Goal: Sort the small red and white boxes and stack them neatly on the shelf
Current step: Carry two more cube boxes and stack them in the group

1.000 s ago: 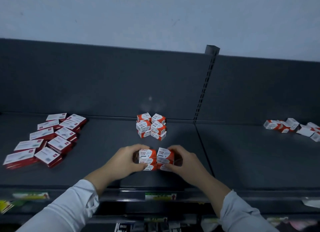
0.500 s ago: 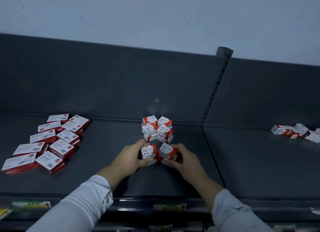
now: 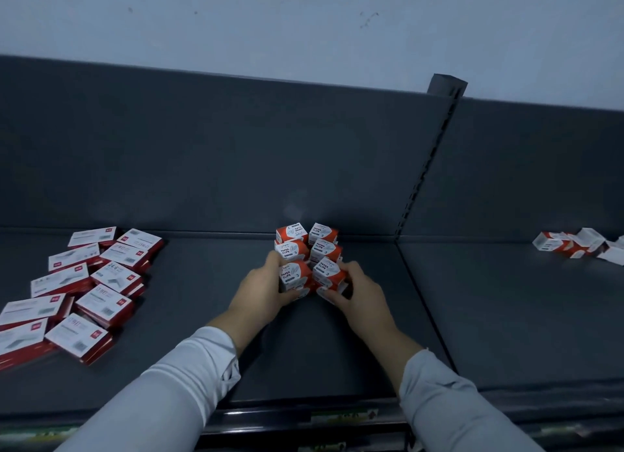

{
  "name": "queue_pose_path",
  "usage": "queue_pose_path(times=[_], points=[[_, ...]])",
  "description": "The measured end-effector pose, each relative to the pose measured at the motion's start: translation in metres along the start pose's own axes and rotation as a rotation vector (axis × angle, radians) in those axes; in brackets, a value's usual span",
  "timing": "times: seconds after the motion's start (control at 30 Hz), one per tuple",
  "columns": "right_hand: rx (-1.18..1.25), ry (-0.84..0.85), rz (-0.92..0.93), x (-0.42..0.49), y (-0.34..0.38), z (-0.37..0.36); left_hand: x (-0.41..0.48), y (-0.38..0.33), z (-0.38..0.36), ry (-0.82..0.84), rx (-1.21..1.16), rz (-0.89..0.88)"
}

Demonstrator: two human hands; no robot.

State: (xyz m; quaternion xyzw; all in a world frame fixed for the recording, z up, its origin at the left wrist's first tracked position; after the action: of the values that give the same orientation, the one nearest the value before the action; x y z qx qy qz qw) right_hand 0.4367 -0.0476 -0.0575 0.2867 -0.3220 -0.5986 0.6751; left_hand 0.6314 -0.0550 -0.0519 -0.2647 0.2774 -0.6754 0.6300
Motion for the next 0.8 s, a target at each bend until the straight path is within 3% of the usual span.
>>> queue_pose_path(times=[0.37,0.63,0.8], points=[[-0.028,-0.020,-0.034,0.008,0.000,-0.003,0.008,0.000,-0.001,-0.050,-0.019,0.072],[0.008,0.022,-0.038,0.001,0.004,0.002,0.008,-0.003,0.000,0.019,-0.108,0.129],[-0.056,0.077,0.016,-0.003,0.009,0.019,0.016,-0.014,0.015,-0.105,-0.054,0.115]])
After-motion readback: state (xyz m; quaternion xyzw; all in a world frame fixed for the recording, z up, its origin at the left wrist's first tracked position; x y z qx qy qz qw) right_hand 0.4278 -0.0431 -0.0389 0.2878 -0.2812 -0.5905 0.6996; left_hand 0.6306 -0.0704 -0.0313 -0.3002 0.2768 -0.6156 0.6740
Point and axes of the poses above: each hand's wrist, its own x-axis towards the middle knuckle, its own z-axis out of the back of the hand, y = z × x, the point moved 3 cm from there along x, towards the middle knuckle, and after that the axes turned 2 degrees about z, right-handed, at the moved point
